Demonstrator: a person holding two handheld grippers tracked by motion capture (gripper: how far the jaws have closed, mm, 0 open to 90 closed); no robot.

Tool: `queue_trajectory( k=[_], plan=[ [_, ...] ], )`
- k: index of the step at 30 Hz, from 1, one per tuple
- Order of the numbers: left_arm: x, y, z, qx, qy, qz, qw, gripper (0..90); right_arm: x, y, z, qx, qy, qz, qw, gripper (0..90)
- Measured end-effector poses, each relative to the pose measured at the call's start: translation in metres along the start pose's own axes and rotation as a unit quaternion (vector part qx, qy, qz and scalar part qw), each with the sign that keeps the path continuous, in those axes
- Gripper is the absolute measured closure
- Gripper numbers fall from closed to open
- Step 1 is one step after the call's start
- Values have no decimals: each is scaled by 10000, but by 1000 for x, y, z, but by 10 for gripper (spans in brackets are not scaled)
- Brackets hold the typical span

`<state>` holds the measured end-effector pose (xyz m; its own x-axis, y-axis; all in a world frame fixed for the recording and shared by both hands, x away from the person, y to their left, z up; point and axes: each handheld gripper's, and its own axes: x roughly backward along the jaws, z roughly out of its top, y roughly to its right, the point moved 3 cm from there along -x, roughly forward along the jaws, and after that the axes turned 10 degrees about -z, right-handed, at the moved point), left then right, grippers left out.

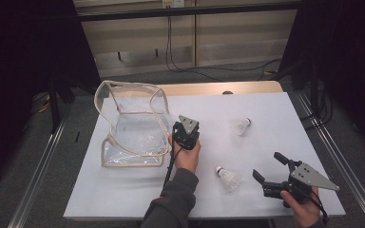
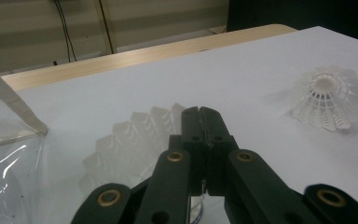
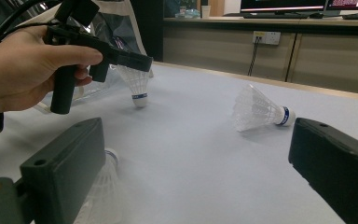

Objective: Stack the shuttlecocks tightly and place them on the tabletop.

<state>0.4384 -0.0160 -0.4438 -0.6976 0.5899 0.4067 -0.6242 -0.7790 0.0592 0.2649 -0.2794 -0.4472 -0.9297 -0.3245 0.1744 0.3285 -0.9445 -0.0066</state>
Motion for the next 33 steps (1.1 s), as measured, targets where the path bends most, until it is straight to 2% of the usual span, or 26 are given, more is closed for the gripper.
queue_trajectory(
  k=[1,4,11,16,23,28,33],
  plan=[
    [-1,0,2,53,55,11,10000,897,0,0,0,-2,-1,3,10000,31],
    [-2,-2,5,-15,68,59,10000,897,0,0,0,9,1,6,10000,31],
    [-6,-7,2,-49,-57,213,9997,896,1,1,0,-19,12,8,10000,31],
    [-6,-8,3,-12,-28,289,9996,896,1,0,0,-11,2,9,10000,31],
    [-7,-12,1,-189,-147,454,9987,896,1,0,0,-10,0,16,10000,31],
    [-8,-10,1,-176,-141,379,9990,889,1,0,0,19,-7,34,10000,31],
    [-14,-7,-3,-113,-169,116,9997,839,1,-1,0,23,-14,38,10000,31]
  ],
)
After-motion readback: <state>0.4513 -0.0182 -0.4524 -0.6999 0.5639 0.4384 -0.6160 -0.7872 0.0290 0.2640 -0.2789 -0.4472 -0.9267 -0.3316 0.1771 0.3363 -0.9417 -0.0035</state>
